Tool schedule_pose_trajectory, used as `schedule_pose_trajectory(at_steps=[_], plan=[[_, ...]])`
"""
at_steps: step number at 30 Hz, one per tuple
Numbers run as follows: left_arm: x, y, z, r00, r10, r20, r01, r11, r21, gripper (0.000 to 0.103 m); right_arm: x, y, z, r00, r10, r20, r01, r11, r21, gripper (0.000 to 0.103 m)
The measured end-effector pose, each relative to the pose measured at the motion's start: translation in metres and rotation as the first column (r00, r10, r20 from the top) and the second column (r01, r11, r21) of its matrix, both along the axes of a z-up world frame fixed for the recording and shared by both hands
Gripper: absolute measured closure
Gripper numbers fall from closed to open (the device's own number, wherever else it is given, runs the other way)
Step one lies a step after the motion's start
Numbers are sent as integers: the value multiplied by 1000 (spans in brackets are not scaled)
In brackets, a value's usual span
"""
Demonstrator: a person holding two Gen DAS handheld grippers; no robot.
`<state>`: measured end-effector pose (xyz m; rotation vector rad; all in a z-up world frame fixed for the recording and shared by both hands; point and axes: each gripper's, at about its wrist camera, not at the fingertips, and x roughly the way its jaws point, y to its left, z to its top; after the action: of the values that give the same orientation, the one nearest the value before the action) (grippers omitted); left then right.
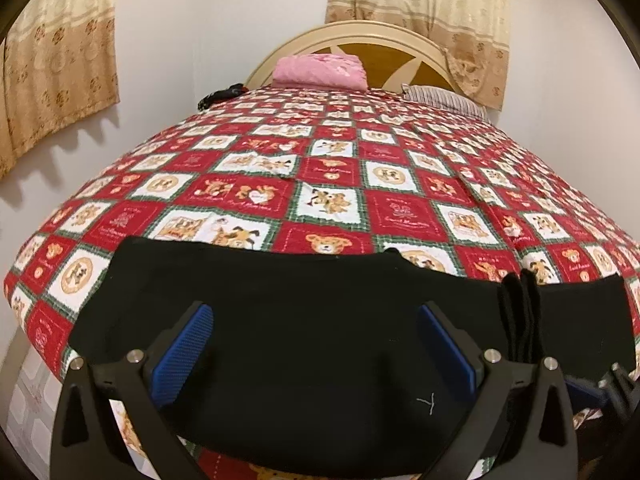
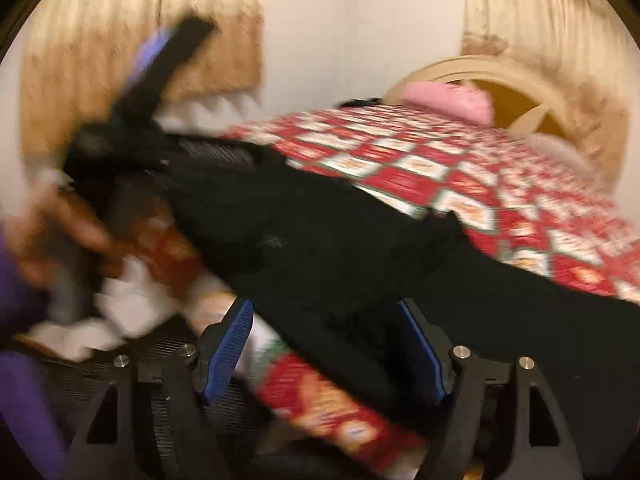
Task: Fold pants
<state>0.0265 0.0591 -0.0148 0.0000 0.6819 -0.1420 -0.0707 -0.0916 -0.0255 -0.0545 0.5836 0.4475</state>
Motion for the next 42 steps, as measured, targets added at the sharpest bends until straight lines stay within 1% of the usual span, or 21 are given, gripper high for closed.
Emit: schedule_pose_trajectory(at_steps=[1, 2, 3, 5, 6, 8, 11, 13, 15, 17, 18, 20, 22, 24, 29, 31, 33, 37, 38, 39, 42], plan=[[-1, -1, 1, 1000, -3, 10, 3, 1000, 13, 0, -2, -8, 7, 1000, -13, 10, 12, 997, 76, 30], [-2, -2, 2, 1000, -5, 18, 5, 1000, 25, 0, 2, -24, 15, 999, -42, 10, 40, 985, 168, 43], [-2, -4, 3, 1000, -10, 29, 8, 999, 46, 0, 10, -37, 20, 996, -92, -3, 91, 974, 207, 64], [-3, -4, 6, 999, -7, 49, 3, 996, 87, 0, 34, -56, 20, 967, -253, -35, 255, 950, 180, 79], [-2, -1, 8, 998, 9, 61, -16, 994, 110, 0, 47, -62, 16, 952, -299, -58, 305, 938, 168, 85], [0, 6, 10, 997, 39, 67, -47, 990, 132, 0, 71, -65, 4, 950, -287, -122, 306, 935, 178, 85], [-1, 28, 14, 992, 98, 75, -108, 983, 148, 0, 100, -45, -24, 940, -260, -220, 288, 952, 105, 85], [-4, 43, 14, 987, 138, 77, -149, 977, 152, 0, 101, -41, -24, 941, -282, -188, 304, 948, 98, 85], [-7, 62, 10, 981, 183, 66, -192, 969, 154, 0, 98, -41, -21, 934, -295, -202, 320, 942, 106, 85], [-8, 75, 5, 976, 213, 54, -219, 962, 162, 0, 87, -46, -11, 937, -304, -170, 331, 931, 156, 85], [-8, 79, 3, 973, 226, 49, -231, 958, 169, 0, 81, -45, -5, 958, -255, -133, 278, 940, 200, 85], [-8, 91, -2, 965, 260, 36, -262, 948, 178, 0, 73, -29, 1, 983, -149, -107, 169, 964, 204, 85], [-8, 98, -4, 959, 281, 26, -281, 945, 167, 0, 62, -9, -1, 992, -56, -114, 82, 969, 233, 85], [-7, 107, -4, 954, 300, 15, -299, 944, 141, 0, 61, 7, -11, 988, -7, -155, 46, 967, 250, 85], [-12, 120, -1, 948, 316, 21, -316, 941, 118, 0, 70, 35, -29, 980, -21, -198, 59, 980, 189, 84], [-13, 124, -2, 946, 322, 24, -323, 938, 128, 0, 72, 40, -31, 981, -20, -191, 53, 984, 168, 81], [-14, 129, -3, 942, 334, 22, -334, 934, 129, 0, 72, 46, -32, 983, -6, -183, 33, 988, 149, 73], [-16, 141, -3, 933, 359, 16, -358, 927, 113, 0, 70, 63, -34, 989, -7, -147, 14, 999, 49, 73], [-16, 144, -3, 931, 364, 18, -364, 925, 109, 0, 70, 66, -34, 990, -5, -139, 9, 1000, 30, 79], [-16, 146, -2, 930, 368, 19, -368, 924, 106, 0, 70, 67, -34, 990, -3, -138, 6, 1000, 17, 91], [-18, 153, 0, 924, 382, 28, -383, 917, 110, 0, 68, 71, -32, 989, 41, -144, -37, 999, 30, 98]])
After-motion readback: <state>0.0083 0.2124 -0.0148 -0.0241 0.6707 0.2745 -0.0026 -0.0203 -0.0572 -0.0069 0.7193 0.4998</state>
